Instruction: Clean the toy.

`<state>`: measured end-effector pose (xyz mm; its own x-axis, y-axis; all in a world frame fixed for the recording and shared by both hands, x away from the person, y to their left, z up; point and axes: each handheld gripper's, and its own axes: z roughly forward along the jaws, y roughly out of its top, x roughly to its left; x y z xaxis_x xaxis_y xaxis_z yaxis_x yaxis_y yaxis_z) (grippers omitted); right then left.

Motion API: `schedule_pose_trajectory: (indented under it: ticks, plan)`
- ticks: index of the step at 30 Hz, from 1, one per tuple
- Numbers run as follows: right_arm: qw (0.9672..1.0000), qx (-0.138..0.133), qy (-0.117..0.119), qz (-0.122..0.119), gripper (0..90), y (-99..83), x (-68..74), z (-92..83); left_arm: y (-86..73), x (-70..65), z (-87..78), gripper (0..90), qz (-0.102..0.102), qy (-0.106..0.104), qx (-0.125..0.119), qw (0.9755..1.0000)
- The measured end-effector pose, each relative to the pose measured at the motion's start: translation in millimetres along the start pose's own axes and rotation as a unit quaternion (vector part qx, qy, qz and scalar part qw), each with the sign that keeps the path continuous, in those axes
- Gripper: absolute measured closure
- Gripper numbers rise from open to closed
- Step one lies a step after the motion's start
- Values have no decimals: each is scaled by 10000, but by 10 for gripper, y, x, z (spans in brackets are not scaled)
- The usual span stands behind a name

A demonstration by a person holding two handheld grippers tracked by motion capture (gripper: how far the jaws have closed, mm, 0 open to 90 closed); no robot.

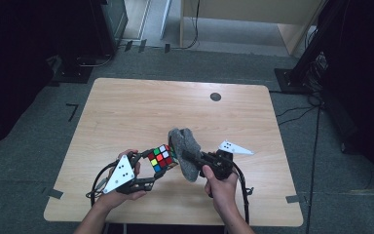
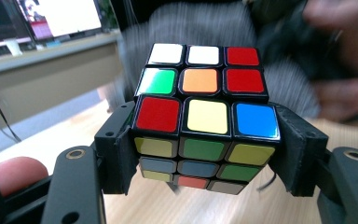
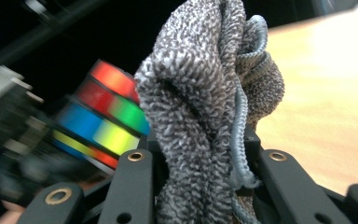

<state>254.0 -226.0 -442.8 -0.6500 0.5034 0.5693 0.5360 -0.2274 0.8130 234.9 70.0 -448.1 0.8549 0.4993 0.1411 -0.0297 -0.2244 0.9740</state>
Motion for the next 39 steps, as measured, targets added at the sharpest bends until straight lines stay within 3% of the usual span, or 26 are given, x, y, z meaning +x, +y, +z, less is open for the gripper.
schedule_pose_trajectory:
  ticks: [3, 6, 8, 11, 13, 15, 21, 27, 31, 35, 37, 39]
  plan:
    - [9991, -127, 359, -186, 680, 35, 127, -13, 7, -29, 25, 335, -3, -91, -19, 10000]
    - [9982, -35, 514, -296, 677, 18, 190, 34, 12, -38, 20, 335, -8, -119, 7, 9999]
    - [9989, 56, 422, -189, 682, -12, 139, 57, 18, -13, -6, 334, -123, -161, -77, 9998]
    - [9994, 311, 34, -139, 686, -55, 50, 81, 42, 32, -37, 334, -268, -130, -235, 9993]
    - [9995, 299, 23, -87, 687, -50, 14, 71, 43, 42, -42, 335, -311, -131, -270, 9991]
    - [9998, 136, 97, -56, 687, -27, 13, 40, 26, 91, -62, 335, -500, -83, -346, 9981]
    - [9986, 223, 443, -206, 686, -90, 73, 116, 20, 205, -128, 334, -1068, -28, -654, 9921]
    - [9956, 353, 819, -289, 681, -169, 149, 207, 17, 279, -159, 334, -1595, -118, -902, 9830]
    - [9926, 603, 1015, -295, 679, -260, 180, 300, 20, 269, -145, 334, -1604, -129, -870, 9831]
    - [9843, 1197, 1205, -484, 676, -373, 244, 443, 28, 283, -148, 334, -1690, -71, -881, 9817]
    - [9816, 1425, 1049, -720, 679, -424, 282, 494, 30, 303, -161, 334, -1767, -28, -916, 9800]
    - [9825, 1426, 900, -785, 682, -430, 274, 498, 31, 319, -177, 334, -1826, -4, -961, 9785]
